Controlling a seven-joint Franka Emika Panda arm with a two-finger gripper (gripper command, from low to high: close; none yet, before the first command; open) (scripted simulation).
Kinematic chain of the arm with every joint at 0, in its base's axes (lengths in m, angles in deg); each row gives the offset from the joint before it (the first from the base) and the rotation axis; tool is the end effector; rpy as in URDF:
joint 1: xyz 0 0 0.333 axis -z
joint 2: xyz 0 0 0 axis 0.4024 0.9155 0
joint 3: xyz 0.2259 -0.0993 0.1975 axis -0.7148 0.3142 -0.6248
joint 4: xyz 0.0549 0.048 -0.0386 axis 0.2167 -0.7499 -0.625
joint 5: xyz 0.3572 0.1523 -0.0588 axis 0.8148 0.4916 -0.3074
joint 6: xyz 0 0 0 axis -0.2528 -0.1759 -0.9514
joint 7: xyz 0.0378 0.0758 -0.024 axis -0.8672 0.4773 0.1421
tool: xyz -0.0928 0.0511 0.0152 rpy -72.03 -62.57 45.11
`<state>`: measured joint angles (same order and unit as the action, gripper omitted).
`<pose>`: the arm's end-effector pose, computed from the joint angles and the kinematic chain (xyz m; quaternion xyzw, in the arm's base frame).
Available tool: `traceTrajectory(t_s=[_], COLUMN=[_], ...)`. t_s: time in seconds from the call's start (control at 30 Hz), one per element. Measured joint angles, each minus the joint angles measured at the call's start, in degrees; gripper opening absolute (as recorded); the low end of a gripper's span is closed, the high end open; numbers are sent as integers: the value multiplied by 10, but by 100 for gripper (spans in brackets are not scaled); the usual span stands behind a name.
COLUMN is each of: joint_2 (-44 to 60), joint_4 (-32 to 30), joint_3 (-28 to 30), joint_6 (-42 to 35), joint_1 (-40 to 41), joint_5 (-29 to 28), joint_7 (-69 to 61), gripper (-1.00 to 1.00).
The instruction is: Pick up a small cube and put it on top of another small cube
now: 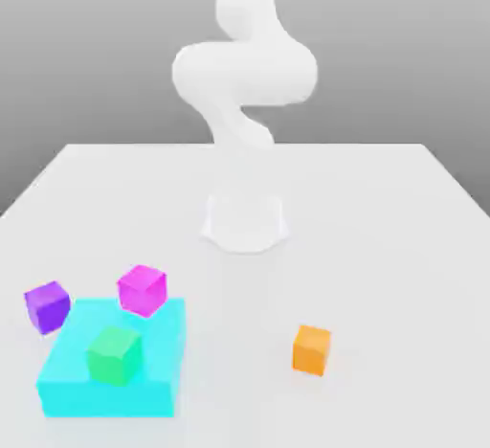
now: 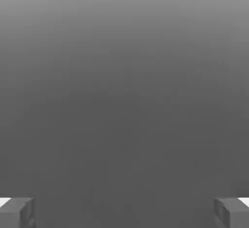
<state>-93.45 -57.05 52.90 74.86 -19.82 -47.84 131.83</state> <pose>0.3714 -0.0229 0.6773 -0.8240 0.4353 -0.3316 0.1469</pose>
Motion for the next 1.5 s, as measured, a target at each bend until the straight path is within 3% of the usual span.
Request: traceTrajectory(t_s=[0.5,1.0,1.27,1.3,1.5], joint_2=[223,444,596,607,613], joint_4=[-98,-196,-190,-188,-187], joint_3=[-1,59,37,33,32], joint_6=[124,246,360,369,375], joint_1=[219,383,417,420,421], joint_5=[-13,1,58,60,62], joint_7=[384,745,763,762,761], gripper=[0,0,0,-100,-100])
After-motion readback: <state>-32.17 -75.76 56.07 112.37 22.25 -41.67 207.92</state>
